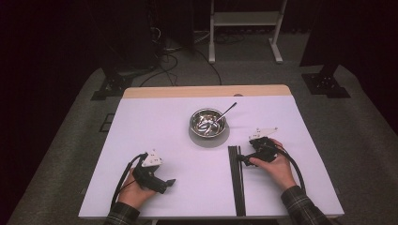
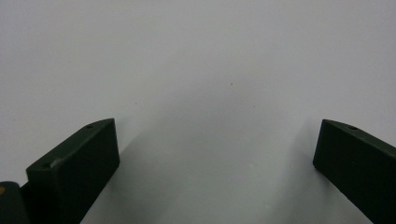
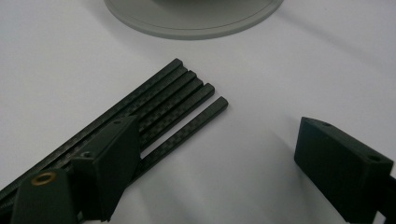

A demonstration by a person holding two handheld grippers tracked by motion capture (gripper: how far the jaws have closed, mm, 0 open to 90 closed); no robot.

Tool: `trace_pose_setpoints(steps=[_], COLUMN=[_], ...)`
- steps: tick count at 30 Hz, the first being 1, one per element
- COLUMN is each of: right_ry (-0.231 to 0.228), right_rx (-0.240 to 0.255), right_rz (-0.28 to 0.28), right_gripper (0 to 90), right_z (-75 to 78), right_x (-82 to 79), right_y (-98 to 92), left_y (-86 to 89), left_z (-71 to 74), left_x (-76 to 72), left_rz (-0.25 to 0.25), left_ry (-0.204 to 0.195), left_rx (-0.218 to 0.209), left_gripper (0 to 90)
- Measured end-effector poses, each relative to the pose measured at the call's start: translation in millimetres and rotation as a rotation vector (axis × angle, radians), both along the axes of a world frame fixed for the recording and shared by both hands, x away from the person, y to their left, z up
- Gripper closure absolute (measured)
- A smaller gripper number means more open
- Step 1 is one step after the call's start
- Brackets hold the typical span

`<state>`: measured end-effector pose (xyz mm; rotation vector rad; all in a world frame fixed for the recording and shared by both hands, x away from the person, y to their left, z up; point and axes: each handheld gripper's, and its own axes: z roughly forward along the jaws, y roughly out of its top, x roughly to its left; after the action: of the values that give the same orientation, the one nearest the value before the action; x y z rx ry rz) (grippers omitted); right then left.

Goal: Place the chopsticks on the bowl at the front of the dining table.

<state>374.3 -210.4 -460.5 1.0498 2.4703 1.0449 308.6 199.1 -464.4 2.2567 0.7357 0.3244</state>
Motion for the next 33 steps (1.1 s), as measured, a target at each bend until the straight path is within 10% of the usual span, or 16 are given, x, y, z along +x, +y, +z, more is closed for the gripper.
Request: trace_pose_setpoints(steps=[33], right_ry=[-0.011], right_rx=[-0.035], right_rz=[0.024], right_gripper=[12.8], right_z=[-0.1], right_x=[-31.0], right_y=[2.5], left_y=[0.0], left_z=[0.0], left_x=[-0.1], left_rz=[0.000], left_ry=[0.000], left_rx=[0.000], left_gripper=[0.0])
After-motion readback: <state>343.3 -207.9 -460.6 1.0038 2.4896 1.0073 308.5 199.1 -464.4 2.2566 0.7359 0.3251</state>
